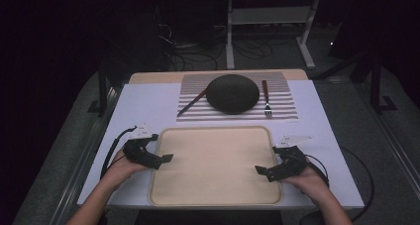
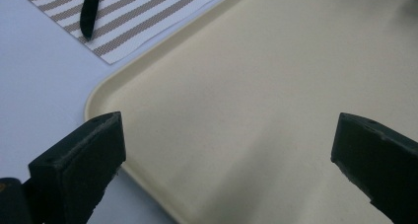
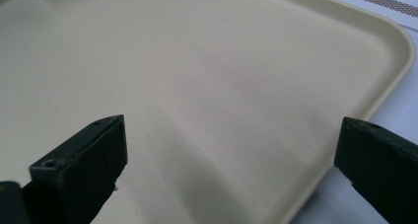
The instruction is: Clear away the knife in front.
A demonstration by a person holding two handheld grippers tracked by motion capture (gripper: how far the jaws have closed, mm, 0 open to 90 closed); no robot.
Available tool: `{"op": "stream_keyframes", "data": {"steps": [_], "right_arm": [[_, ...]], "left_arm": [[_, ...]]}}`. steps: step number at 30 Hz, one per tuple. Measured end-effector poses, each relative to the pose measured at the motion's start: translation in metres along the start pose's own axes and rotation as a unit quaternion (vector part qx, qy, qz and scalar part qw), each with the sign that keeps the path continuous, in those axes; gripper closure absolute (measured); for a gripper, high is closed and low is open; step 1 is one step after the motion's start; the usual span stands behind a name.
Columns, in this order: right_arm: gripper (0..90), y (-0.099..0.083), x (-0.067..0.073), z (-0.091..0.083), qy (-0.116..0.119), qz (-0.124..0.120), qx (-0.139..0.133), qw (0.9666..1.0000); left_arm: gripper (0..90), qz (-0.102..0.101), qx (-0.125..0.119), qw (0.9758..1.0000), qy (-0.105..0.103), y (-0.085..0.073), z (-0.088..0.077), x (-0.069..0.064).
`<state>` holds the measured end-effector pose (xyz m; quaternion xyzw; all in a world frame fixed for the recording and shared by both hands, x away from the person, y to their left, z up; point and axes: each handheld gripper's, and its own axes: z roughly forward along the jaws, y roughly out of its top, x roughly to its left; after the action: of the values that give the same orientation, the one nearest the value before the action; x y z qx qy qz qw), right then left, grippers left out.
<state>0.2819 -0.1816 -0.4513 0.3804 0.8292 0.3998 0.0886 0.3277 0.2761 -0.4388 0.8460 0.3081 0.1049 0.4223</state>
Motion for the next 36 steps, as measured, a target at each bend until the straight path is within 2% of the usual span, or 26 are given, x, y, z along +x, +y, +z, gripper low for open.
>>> {"op": "stream_keyframes", "data": {"steps": [9, 24, 36], "right_arm": [[0.0, 0.000, 0.000, 0.000, 0.004, 0.000, -0.003, 1.0000], [0.0, 0.000, 0.000, 0.000, 0.004, 0.001, -0.003, 1.0000], [0.0, 0.000, 0.000, 0.000, 0.004, 0.005, -0.006, 1.0000]], "left_arm": [[0.1, -0.006, 0.000, 1.0000, -0.001, 0.010, 0.005, 0.010], [0.1, -0.009, -0.001, 1.0000, 0.001, 0.022, 0.012, 0.020], [0.1, -0.009, -0.014, 0.9999, 0.002, 0.037, 0.019, 0.031]]}}
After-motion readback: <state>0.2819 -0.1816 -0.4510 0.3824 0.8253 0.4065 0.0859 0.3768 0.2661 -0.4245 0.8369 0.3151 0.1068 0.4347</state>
